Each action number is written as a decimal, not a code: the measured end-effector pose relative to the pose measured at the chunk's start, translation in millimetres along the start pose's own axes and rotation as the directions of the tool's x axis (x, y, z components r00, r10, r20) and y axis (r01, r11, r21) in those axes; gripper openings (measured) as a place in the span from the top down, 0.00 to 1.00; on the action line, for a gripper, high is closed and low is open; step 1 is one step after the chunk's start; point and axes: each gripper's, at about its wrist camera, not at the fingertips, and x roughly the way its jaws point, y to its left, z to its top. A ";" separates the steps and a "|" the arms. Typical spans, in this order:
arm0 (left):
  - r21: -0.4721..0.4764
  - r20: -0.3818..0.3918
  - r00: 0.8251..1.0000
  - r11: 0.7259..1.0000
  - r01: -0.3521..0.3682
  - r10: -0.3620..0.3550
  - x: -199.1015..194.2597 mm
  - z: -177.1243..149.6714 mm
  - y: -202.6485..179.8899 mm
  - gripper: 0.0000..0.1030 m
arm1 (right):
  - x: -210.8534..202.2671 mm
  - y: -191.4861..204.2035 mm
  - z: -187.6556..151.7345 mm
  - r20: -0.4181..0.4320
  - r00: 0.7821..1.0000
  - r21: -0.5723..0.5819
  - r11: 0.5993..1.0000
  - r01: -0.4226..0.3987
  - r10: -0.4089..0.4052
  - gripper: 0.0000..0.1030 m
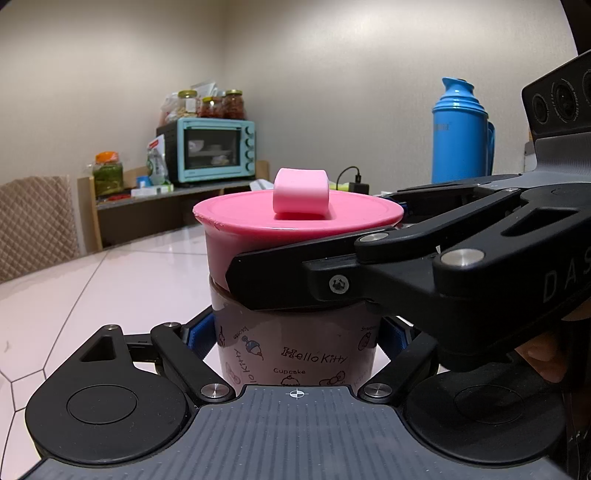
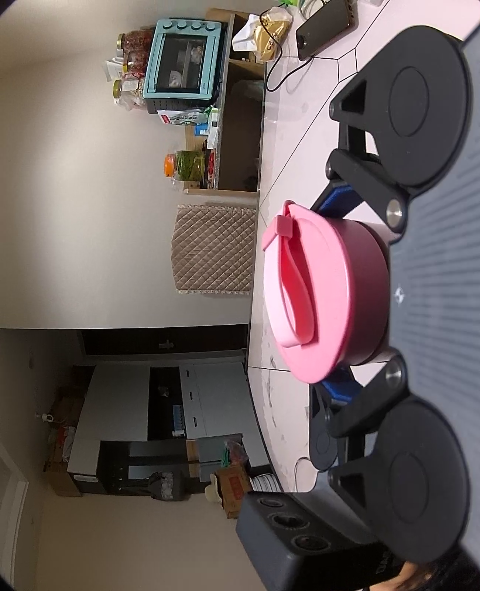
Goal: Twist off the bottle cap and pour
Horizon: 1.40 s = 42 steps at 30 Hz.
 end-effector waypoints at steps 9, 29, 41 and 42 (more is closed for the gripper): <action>0.000 0.000 1.000 1.000 0.000 0.000 0.0 0.3 -0.7 0.13 | 1.0 -12.7 1.2 -0.002 0.997 -0.037 0.996 -0.080 0.080 0.17; -0.001 0.000 1.000 1.000 0.001 -0.001 -0.6 0.2 -2.1 0.13 | 5.5 -55.1 14.8 -0.049 0.919 -0.136 0.909 -0.395 0.392 0.17; -0.002 0.000 1.000 1.000 0.001 -0.001 -0.8 0.5 -2.3 0.13 | -10.4 -32.3 14.4 -0.025 0.971 -0.131 0.962 -0.239 0.237 0.07; -0.002 0.000 1.000 1.000 0.001 -0.001 -0.8 0.5 -2.3 0.13 | -12.4 -29.3 13.9 -0.024 0.976 -0.126 0.968 -0.218 0.217 0.07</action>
